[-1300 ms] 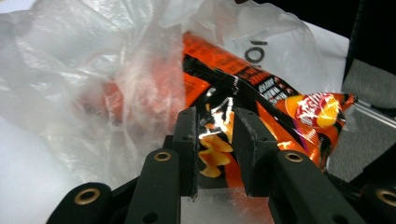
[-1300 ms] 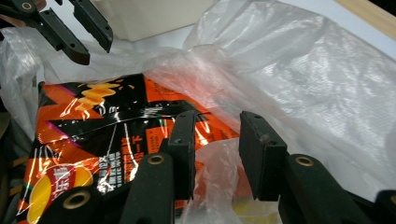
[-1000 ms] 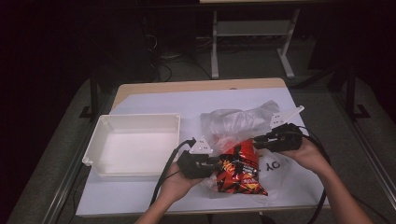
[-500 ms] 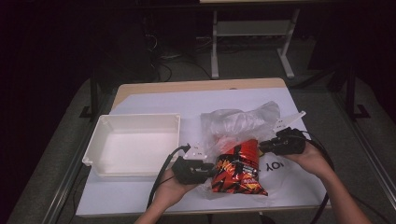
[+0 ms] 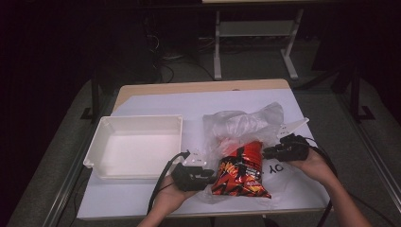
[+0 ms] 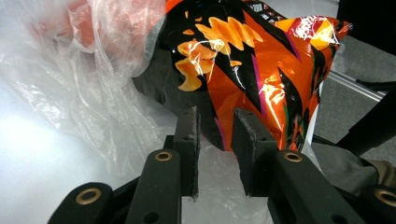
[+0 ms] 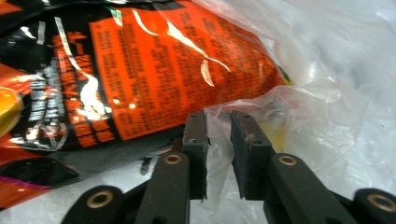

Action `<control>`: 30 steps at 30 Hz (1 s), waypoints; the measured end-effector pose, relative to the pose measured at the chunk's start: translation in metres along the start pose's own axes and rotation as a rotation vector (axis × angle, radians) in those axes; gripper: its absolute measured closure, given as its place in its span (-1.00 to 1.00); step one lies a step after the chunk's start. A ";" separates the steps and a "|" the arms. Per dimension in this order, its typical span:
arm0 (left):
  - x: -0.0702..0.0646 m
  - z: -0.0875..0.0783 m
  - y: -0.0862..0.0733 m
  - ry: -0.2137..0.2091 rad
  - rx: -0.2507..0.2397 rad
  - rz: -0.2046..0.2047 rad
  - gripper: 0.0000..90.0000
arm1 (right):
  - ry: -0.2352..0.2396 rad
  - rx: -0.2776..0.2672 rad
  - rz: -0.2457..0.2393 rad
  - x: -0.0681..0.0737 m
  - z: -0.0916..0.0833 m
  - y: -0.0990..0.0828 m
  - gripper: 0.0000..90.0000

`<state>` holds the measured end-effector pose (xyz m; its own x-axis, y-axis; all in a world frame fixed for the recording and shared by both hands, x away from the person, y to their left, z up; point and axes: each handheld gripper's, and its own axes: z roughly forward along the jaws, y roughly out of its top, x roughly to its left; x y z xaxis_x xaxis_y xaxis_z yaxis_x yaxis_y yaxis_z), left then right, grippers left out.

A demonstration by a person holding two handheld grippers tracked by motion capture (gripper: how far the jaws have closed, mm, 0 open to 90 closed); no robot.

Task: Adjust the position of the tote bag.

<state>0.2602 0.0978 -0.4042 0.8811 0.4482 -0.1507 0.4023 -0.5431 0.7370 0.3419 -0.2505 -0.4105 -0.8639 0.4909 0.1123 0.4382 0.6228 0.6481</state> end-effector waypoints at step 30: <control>-0.002 0.000 -0.009 0.003 0.031 0.031 0.56 | 0.055 -0.051 -0.090 0.052 -0.007 -0.024 0.55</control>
<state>0.2551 0.1017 -0.4108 0.8928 0.4324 -0.1262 0.3821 -0.5786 0.7206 0.2846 -0.2445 -0.4150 -0.9121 0.3994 0.0924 0.3464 0.6304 0.6947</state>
